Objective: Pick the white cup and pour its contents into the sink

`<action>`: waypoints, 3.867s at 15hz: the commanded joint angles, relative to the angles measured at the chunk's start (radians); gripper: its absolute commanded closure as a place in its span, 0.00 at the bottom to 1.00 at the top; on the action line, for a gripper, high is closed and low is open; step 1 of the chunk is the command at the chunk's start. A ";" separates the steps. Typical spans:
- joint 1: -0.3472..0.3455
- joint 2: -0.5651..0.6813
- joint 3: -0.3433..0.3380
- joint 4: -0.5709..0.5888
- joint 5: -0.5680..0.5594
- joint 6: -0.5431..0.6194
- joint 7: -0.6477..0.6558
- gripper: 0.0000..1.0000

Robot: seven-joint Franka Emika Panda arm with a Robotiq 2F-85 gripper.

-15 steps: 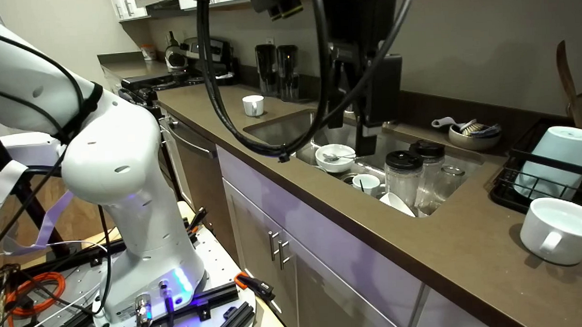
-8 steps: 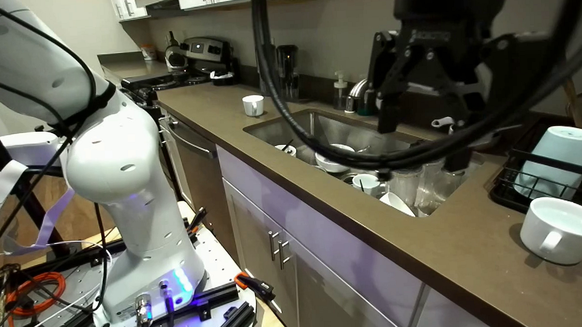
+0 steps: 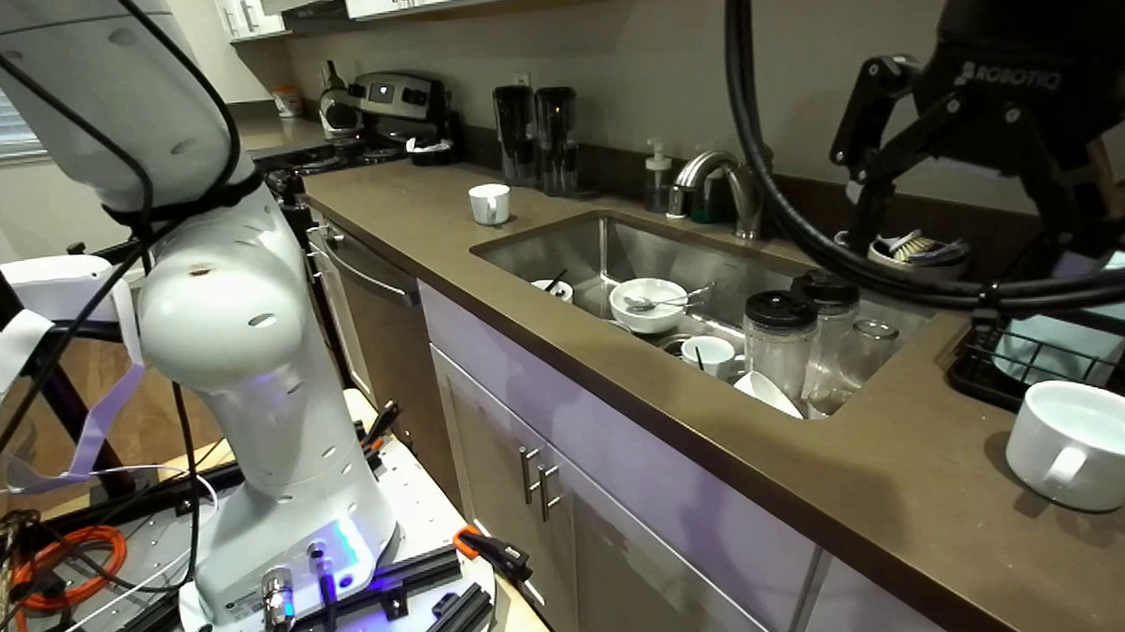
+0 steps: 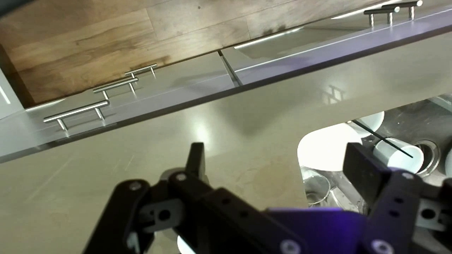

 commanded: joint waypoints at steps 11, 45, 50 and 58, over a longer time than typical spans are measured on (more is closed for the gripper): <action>-0.236 0.379 0.179 0.217 0.163 0.068 -0.046 0.00; -0.474 0.572 0.458 0.235 0.238 0.324 -0.338 0.00; -0.481 0.636 0.474 0.320 0.212 0.303 -0.318 0.00; -0.506 0.713 0.515 0.431 0.218 0.282 -0.313 0.10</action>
